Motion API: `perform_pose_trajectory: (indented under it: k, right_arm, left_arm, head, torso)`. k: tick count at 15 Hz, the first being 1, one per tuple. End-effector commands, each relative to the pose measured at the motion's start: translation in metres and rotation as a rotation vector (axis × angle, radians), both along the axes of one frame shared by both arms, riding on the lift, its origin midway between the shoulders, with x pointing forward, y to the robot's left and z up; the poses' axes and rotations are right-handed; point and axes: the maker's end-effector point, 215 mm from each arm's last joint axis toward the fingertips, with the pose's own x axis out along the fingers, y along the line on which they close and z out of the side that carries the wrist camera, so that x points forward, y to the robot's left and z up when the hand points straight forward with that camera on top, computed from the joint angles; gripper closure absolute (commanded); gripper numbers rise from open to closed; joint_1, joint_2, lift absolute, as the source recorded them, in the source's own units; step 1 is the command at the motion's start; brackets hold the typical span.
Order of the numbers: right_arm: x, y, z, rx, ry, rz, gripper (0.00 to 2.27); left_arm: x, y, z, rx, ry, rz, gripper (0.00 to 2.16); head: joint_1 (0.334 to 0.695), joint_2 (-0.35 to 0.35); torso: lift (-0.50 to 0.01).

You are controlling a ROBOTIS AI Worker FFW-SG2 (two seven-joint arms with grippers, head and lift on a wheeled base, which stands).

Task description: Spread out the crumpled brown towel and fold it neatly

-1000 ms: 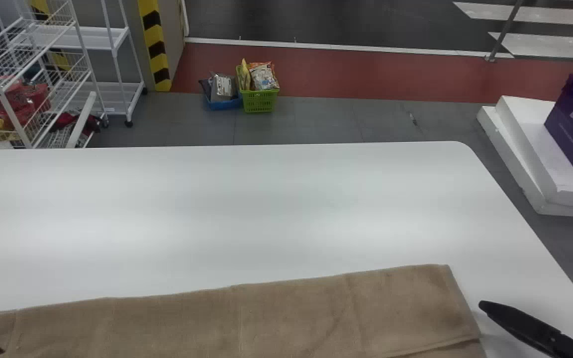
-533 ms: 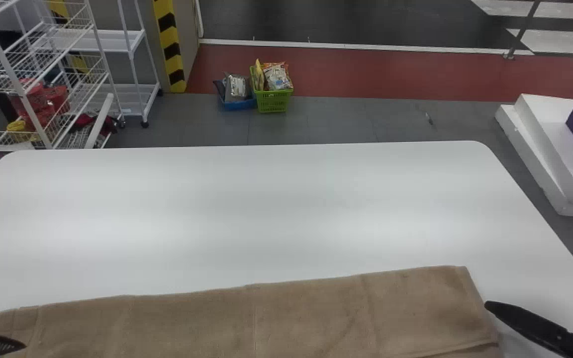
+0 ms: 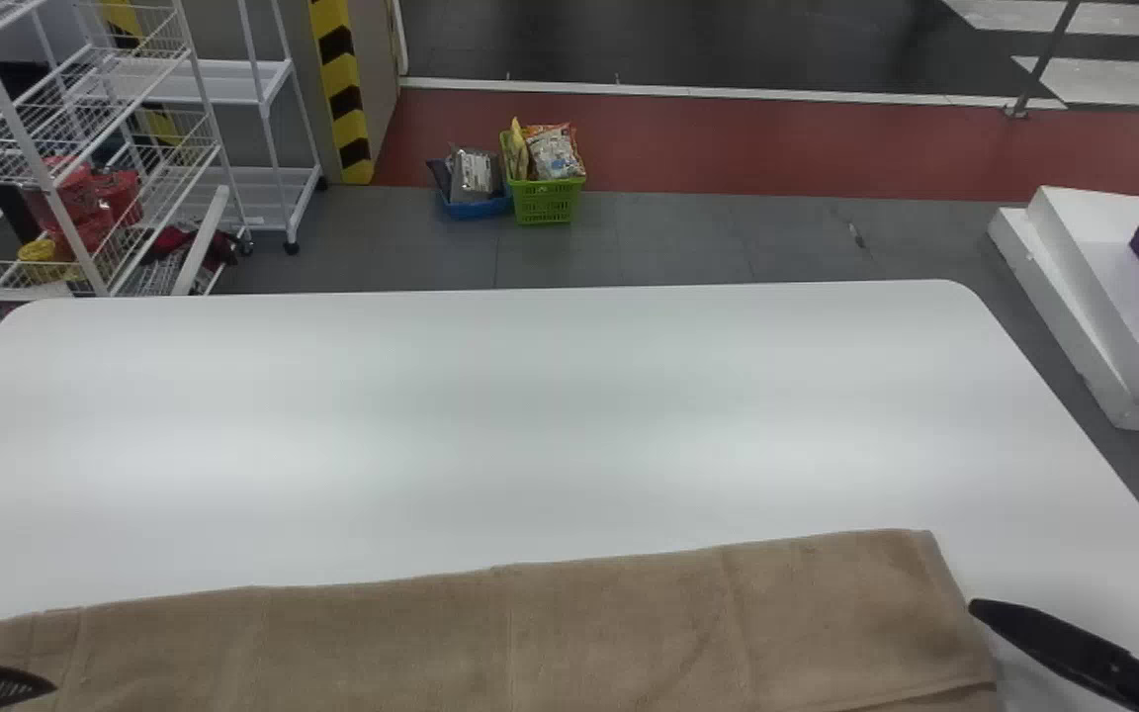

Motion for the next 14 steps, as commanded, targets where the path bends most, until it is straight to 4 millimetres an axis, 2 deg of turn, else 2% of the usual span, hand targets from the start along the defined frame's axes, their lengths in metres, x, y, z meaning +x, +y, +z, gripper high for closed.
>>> perform_pose_trajectory:
  k: [1, 4, 11, 12, 14]
  right_arm:
    - [0.0012, 0.0009, -0.0010, -0.007, 0.005, 0.004, 0.41]
    - [0.0030, 0.0056, -0.0026, -0.013, 0.010, 0.017, 0.52]
    - [0.0038, 0.0069, -0.0036, -0.018, 0.015, 0.020, 0.54]
    - [0.0041, 0.0086, -0.0033, -0.013, 0.013, 0.022, 0.63]
    - [0.0047, 0.0105, -0.0028, -0.012, 0.012, 0.028, 0.65]
  left_arm:
    - [0.0011, -0.0004, -0.0006, -0.004, -0.001, 0.002, 0.07]
    - [0.0008, -0.0005, -0.0008, -0.004, 0.000, 0.001, 0.07]
    - [0.0000, 0.0016, -0.0017, -0.006, 0.003, 0.007, 0.07]
    - [0.0000, 0.0016, -0.0017, -0.006, 0.003, 0.007, 0.07]
    - [-0.0002, 0.0010, -0.0027, -0.008, 0.005, 0.007, 0.07]
  head:
    - [0.695, -0.057]
    - [0.695, -0.056]
    - [0.695, -0.042]
    - [0.695, -0.042]
    - [0.695, -0.040]
  torso:
    - [-0.128]
    - [-0.128]
    - [-0.128]
    - [-0.128]
    - [-0.128]
